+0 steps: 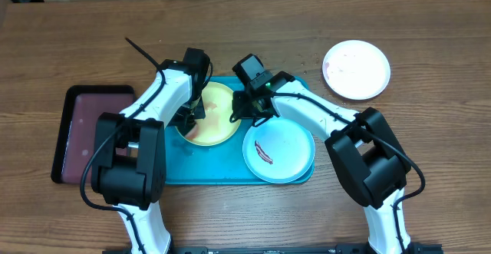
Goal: Clean dirty plates on tray and stack at the side
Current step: 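Move the sponge in the left gripper back over the dark tray, then lift the yellow plate with the right gripper, stack it on white plate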
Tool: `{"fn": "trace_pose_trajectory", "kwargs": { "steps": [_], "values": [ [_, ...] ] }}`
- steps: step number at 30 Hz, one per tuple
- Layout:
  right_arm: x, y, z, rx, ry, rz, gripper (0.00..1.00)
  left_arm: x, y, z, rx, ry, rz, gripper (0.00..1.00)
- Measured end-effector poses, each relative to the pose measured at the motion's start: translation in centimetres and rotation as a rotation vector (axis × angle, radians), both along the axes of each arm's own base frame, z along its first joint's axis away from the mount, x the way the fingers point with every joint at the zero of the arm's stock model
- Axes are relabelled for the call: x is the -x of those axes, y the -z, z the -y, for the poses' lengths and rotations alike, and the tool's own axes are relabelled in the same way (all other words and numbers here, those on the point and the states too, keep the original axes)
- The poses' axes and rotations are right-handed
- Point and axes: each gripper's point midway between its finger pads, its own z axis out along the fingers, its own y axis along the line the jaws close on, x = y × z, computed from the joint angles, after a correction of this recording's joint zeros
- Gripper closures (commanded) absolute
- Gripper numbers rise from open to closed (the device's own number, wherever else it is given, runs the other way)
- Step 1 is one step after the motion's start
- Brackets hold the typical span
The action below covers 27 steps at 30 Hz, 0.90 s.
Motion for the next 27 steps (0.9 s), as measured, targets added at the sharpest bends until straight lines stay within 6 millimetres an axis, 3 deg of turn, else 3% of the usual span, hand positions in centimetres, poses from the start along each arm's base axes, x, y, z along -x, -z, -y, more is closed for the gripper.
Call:
{"fn": "trace_pose_trajectory", "kwargs": {
  "steps": [6, 9, 13, 16, 20, 24, 27],
  "values": [
    [0.5, -0.1, -0.9, -0.011, -0.044, 0.009, 0.96, -0.6, -2.1, -2.6, -0.181, -0.026, 0.035, 0.96],
    [0.1, 0.0, -0.1, 0.017, -0.043, 0.024, 0.96, -2.8, -4.4, -3.9, -0.206, -0.08, 0.114, 0.96],
    [-0.7, 0.0, 0.7, 0.044, -0.07, 0.057, 0.96, -6.2, -7.3, -5.4, -0.093, -0.186, 0.234, 0.96],
    [-1.5, -1.4, 0.4, 0.058, -0.15, 0.129, 0.96, -7.8, -8.6, -7.2, 0.15, -0.304, 0.294, 0.96],
    [-2.9, -5.9, 0.5, 0.144, -0.257, 0.338, 0.96, -4.6, -8.7, -11.2, 0.424, -0.48, 0.231, 0.96],
    [-4.2, -11.4, -0.1, 0.253, -0.306, 0.585, 0.96, -0.6, -8.7, -15.9, 0.515, -0.654, 0.18, 0.96],
    [-4.8, -15.4, -1.0, 0.34, -0.324, 0.762, 0.96, 1.2, -8.8, -18.1, 0.539, -0.715, 0.176, 0.96]
  ]
}}
